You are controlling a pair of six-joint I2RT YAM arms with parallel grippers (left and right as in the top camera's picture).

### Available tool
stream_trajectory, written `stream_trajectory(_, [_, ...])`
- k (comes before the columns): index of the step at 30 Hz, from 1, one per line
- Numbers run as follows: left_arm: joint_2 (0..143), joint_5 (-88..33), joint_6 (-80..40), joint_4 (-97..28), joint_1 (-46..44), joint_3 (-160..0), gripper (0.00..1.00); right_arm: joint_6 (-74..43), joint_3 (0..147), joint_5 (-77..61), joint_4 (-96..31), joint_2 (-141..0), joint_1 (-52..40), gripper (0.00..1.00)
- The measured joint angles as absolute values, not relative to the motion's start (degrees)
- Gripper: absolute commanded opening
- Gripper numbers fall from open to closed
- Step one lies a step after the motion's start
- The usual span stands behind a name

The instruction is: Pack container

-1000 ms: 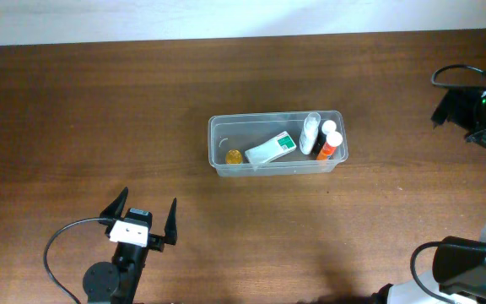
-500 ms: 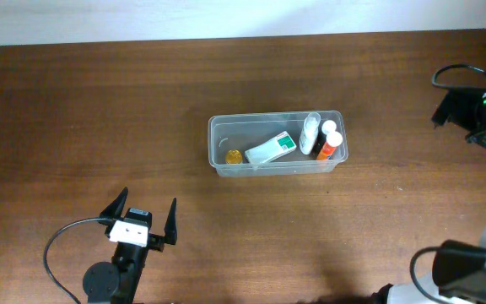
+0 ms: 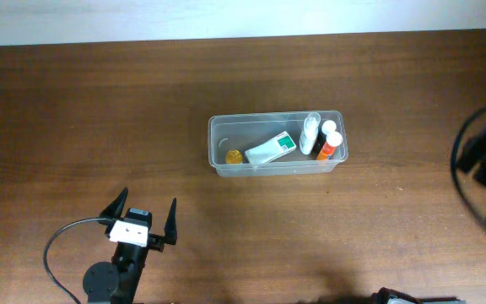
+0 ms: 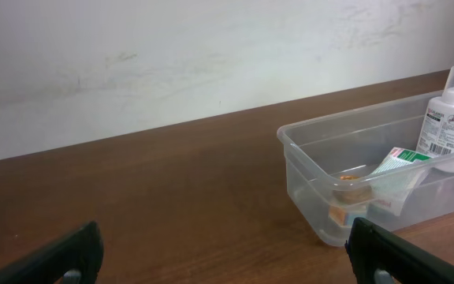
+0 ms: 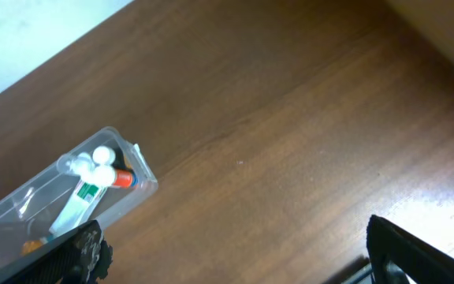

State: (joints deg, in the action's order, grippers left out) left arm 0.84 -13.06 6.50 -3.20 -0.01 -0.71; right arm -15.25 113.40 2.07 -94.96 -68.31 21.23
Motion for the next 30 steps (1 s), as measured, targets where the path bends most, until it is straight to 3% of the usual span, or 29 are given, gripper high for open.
stream_trajectory(14, [0.84,-13.04,6.5,-3.22,-0.01,-0.71,0.99,-15.27,81.17,2.09,-91.53,-41.63,18.09,0.98])
stream_trajectory(30, [0.84,-13.04,6.5,-3.22,-0.01,-0.71,0.99,-15.18,38.59,-11.55,-32.38,-19.81,4.45,0.98])
